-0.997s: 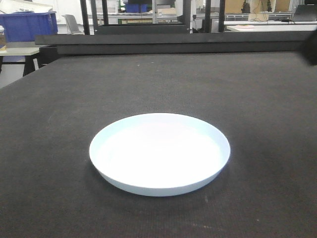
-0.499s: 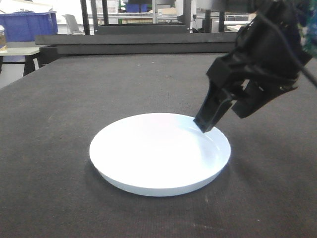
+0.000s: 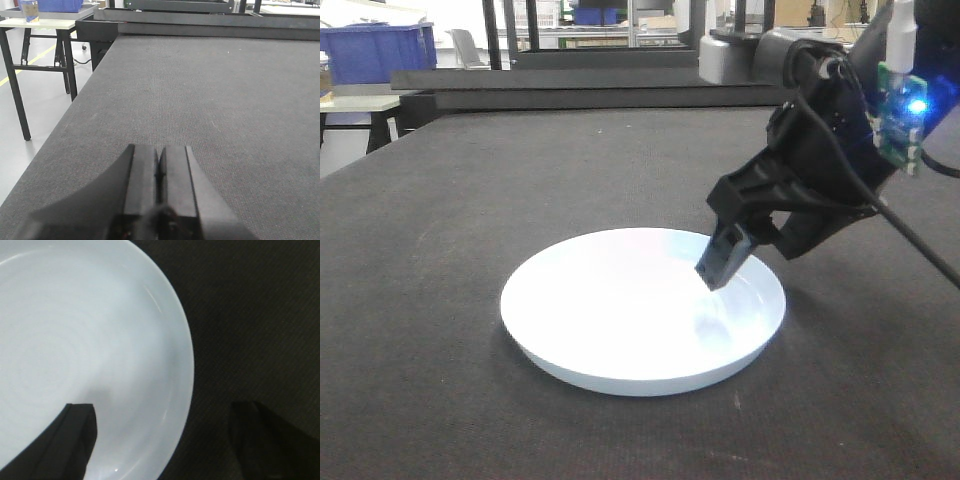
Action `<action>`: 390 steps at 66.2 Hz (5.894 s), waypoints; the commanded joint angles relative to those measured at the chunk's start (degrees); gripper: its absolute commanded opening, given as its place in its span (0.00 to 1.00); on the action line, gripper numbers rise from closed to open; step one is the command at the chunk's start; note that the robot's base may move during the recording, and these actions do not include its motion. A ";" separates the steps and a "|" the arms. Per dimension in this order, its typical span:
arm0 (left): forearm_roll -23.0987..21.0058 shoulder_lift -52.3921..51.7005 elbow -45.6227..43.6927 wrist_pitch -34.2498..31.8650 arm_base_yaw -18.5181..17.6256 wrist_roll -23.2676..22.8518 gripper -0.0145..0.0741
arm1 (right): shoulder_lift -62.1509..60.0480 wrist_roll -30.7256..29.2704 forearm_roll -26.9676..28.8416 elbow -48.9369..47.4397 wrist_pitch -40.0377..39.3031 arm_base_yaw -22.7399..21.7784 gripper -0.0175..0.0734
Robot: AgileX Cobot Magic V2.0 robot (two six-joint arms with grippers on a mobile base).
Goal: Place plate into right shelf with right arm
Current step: 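Lower the right gripper onto the plate rim and close it, then lift the white plate off the table with the right gripper, then hold the plate in the right gripper while driving to the shelf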
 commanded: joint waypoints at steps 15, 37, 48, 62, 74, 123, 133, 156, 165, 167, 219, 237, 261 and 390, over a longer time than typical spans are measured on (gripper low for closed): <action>-0.23 -0.30 0.46 -4.92 -0.30 -0.19 0.11 | -0.13 -0.14 0.73 -1.79 -3.22 0.10 0.88; -0.23 -0.30 0.46 -4.92 -0.30 -0.19 0.11 | 0.88 1.26 0.73 -1.79 -2.30 0.10 0.41; -0.23 -0.30 0.46 -4.92 -0.30 -0.19 0.11 | 0.88 1.26 0.73 -1.79 -2.23 0.10 0.26; -0.23 -0.30 0.46 -4.92 -0.30 -0.19 0.11 | -0.08 1.26 0.73 -2.31 -2.16 -0.34 0.27; -0.23 -0.30 0.46 -4.92 -0.30 -0.19 0.11 | -7.12 1.26 0.73 -2.64 -3.25 -1.05 0.27; -0.23 -0.30 0.46 -4.92 -0.30 -0.19 0.11 | -61.31 1.31 0.73 6.81 -2.12 -1.23 0.27; -0.23 -0.30 0.46 -4.92 -0.30 -0.19 0.11 | -72.38 3.77 0.79 11.93 -4.04 -1.23 0.27; -0.23 -0.30 0.46 -4.92 -0.30 -0.19 0.11 | -87.40 3.78 0.79 21.48 -13.59 -1.23 0.27; -0.23 -0.30 0.46 -4.92 -0.30 -0.19 0.11 | -87.70 3.78 0.79 23.82 -19.07 -1.23 0.27; -0.23 -0.30 0.46 -4.92 -0.30 -0.19 0.11 | -87.70 3.78 0.79 24.13 -20.03 -1.23 0.27; -0.23 -0.30 0.46 -4.92 -0.30 -0.19 0.11 | -87.70 3.78 0.79 24.53 -21.13 -1.14 0.27; -0.23 -0.30 0.46 -4.92 -0.30 -0.19 0.11 | -87.70 3.78 0.79 24.53 -21.14 -1.05 0.27; -0.23 -0.30 0.46 -4.92 -0.30 -0.19 0.11 | -87.70 3.78 0.79 24.53 -21.19 -0.92 0.27; -0.23 -0.30 0.46 -4.92 -0.30 -0.19 0.11 | -87.70 3.78 0.79 24.53 -21.19 -0.92 0.27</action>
